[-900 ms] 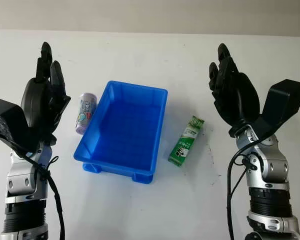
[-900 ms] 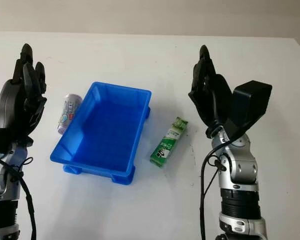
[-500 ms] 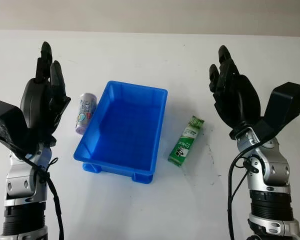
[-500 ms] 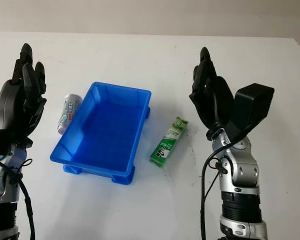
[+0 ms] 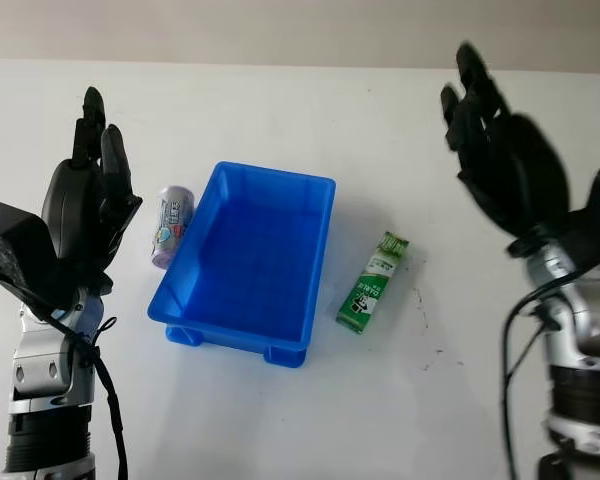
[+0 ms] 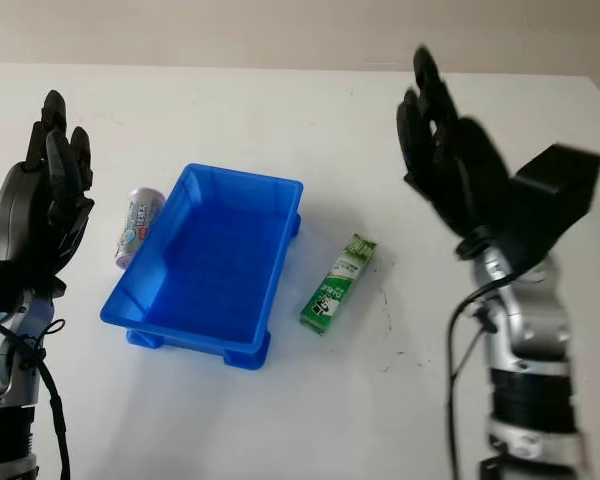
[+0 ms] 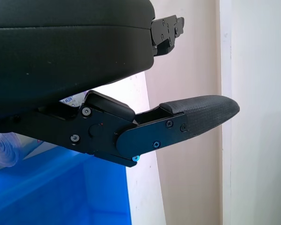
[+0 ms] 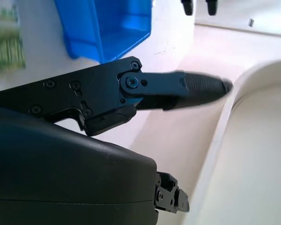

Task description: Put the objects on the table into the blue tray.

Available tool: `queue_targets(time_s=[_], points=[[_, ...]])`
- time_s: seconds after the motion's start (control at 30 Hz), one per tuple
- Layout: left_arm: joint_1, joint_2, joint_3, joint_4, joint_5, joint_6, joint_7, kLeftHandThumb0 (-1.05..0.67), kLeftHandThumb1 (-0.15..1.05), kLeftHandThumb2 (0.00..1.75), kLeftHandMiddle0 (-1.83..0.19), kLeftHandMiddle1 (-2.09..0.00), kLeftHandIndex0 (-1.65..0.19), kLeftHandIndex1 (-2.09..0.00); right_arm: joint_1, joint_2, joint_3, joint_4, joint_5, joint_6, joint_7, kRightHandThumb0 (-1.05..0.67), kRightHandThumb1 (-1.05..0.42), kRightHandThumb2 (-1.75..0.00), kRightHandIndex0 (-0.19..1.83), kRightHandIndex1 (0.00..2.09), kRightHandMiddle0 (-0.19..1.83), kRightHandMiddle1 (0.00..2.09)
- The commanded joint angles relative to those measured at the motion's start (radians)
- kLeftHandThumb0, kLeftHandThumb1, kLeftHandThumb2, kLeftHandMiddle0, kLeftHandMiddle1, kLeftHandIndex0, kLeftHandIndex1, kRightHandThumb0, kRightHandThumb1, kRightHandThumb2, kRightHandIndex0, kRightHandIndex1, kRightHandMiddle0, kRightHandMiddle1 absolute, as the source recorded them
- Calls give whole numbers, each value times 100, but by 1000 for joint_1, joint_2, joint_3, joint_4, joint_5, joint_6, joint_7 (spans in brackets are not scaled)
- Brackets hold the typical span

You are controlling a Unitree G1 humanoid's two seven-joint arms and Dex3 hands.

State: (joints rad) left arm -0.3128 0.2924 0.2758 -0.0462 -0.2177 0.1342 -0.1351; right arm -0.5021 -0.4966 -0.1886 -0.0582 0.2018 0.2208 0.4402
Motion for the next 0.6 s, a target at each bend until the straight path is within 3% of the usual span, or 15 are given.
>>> queue_targets(time_s=[0.0, 0.13, 0.3, 0.57], points=[[2, -1, 1, -2, -2, -3, -2, -86, 105, 72, 19, 0, 19, 0, -29, -68, 15, 15, -36, -3, 29, -73, -98, -7, -10, 7, -8, 7], [-7, -3, -3, 5, -1, -7, -2, -86, 105, 71, 19, 0, 19, 0, -67, -165, 62, 36, -122, -4, 87, -62, -85, -3, 6, 14, 7, 15], [-15, -3, -9, 11, 2, -4, 0, -85, 105, 71, 19, 0, 19, 0, -97, -268, 166, 84, -315, -209, 132, -59, -74, -5, 50, 24, 52, 16], [-17, 2, -10, 1, -2, 8, 4, -86, 105, 71, 19, 0, 19, 0, -171, -350, 331, 149, -527, -447, 249, -55, -71, -5, 44, 13, 52, 7]])
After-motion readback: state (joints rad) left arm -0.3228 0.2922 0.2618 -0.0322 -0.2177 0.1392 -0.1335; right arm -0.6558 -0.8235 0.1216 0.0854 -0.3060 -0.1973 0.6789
